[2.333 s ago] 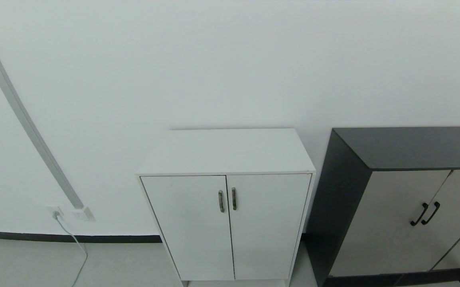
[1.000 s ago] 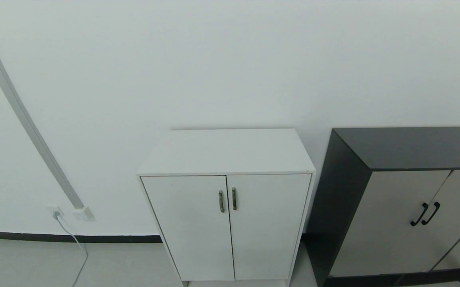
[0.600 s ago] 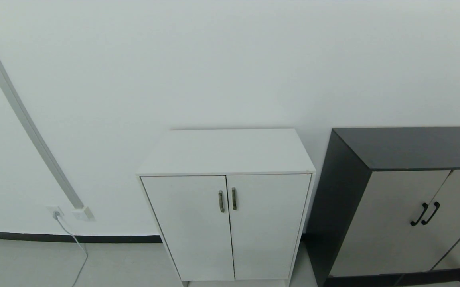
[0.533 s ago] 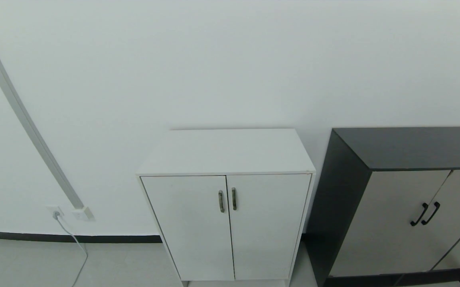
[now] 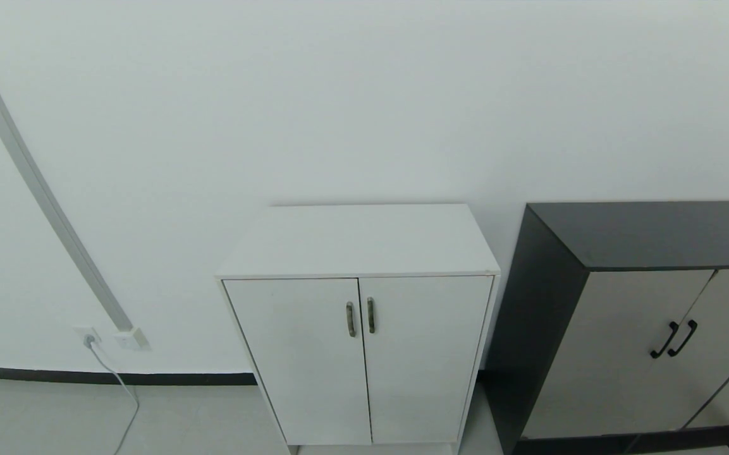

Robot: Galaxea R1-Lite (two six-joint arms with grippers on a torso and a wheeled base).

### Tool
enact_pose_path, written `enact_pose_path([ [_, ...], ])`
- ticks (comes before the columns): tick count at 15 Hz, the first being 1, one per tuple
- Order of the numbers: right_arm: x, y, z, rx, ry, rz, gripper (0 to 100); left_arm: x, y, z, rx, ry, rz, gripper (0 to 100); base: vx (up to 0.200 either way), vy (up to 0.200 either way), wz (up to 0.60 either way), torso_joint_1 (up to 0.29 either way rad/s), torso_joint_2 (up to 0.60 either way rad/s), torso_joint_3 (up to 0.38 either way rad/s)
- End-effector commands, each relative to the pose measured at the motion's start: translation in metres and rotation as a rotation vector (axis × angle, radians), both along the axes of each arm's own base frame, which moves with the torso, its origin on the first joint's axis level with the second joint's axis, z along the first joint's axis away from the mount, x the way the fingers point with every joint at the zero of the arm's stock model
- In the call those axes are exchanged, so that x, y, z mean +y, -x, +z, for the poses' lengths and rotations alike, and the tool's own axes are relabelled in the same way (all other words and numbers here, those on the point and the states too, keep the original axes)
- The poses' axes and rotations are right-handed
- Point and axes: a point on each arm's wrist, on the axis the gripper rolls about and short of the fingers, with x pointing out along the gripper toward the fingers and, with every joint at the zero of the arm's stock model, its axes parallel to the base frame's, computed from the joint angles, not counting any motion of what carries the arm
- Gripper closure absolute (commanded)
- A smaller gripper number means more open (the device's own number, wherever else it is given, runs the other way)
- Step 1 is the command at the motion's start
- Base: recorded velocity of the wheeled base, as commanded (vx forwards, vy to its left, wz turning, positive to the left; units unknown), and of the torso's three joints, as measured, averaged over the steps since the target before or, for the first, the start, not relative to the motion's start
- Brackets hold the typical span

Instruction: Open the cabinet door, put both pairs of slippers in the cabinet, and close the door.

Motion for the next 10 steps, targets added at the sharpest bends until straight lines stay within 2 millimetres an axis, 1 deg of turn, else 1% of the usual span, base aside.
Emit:
enact_pose_path([
  [1, 0.0, -0.0001, 0.0001, 0.001, 0.002, 0.0, 100, 0.0, -0.0001, 0.0, 0.001, 0.0, 0.0, 100, 0.0, 0.0, 0.0, 0.0, 0.0, 0.0],
  [10, 0.0, -0.0001, 0.0001, 0.002, 0.006, 0.0, 100, 0.0, -0.0001, 0.0, 0.001, 0.0, 0.0, 100, 0.0, 0.0, 0.0, 0.0, 0.0, 0.0],
])
